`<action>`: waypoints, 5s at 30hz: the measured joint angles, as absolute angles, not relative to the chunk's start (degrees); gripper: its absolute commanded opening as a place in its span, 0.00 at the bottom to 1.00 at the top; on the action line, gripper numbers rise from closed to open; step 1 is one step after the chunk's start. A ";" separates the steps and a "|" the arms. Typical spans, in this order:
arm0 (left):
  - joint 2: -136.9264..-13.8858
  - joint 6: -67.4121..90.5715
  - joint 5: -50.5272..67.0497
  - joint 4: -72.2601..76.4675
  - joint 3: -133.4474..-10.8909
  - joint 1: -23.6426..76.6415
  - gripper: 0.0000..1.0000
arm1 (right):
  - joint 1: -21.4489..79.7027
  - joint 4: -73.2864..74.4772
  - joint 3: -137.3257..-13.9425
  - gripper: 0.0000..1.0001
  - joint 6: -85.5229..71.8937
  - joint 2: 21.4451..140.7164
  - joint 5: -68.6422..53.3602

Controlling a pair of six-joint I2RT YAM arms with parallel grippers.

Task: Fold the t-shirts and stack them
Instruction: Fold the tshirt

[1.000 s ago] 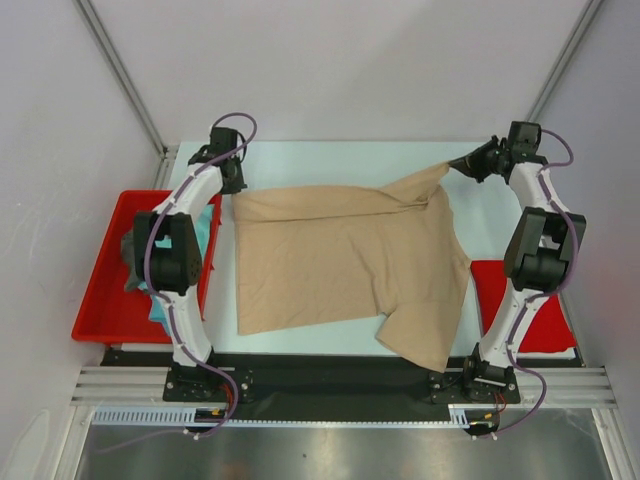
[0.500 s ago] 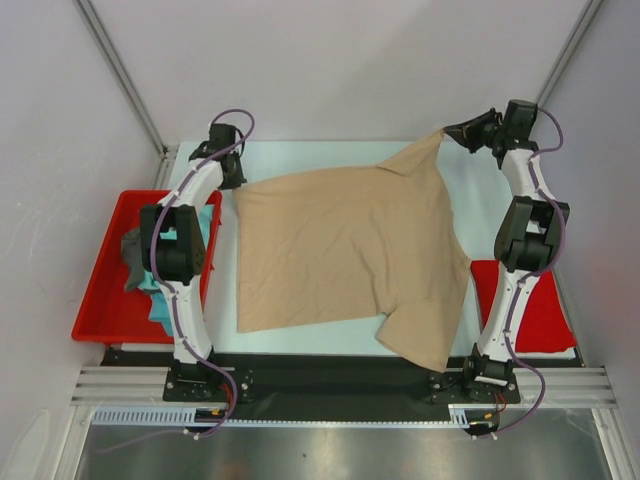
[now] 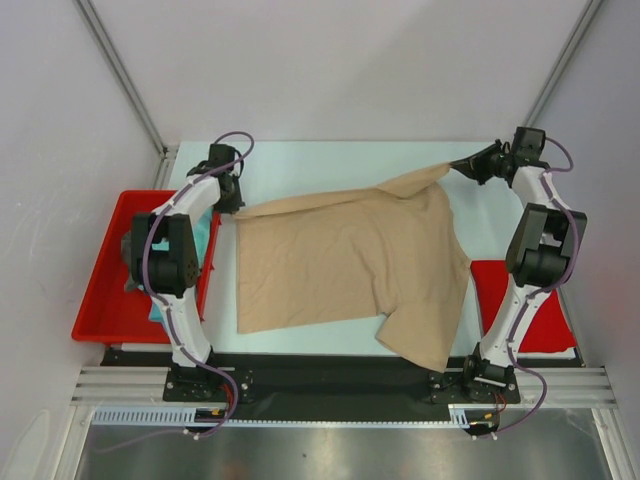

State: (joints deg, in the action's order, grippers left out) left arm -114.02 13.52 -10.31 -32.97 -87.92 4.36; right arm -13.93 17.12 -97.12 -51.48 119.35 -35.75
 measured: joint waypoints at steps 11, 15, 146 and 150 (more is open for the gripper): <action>-106.69 14.55 -10.33 -32.95 -80.34 5.02 0.00 | -15.79 22.98 -90.50 0.00 -45.25 110.48 -35.66; -105.62 14.85 -10.35 -32.73 -77.36 5.89 0.00 | -16.14 23.86 -86.98 0.00 -43.88 108.29 -35.59; -119.77 15.94 -2.92 -43.07 -91.15 10.52 0.20 | -12.36 22.17 -100.20 0.43 -31.73 129.49 -27.05; -121.56 15.94 -2.98 -44.01 -92.40 10.52 0.20 | -12.08 22.11 -100.20 0.42 -32.08 129.75 -27.55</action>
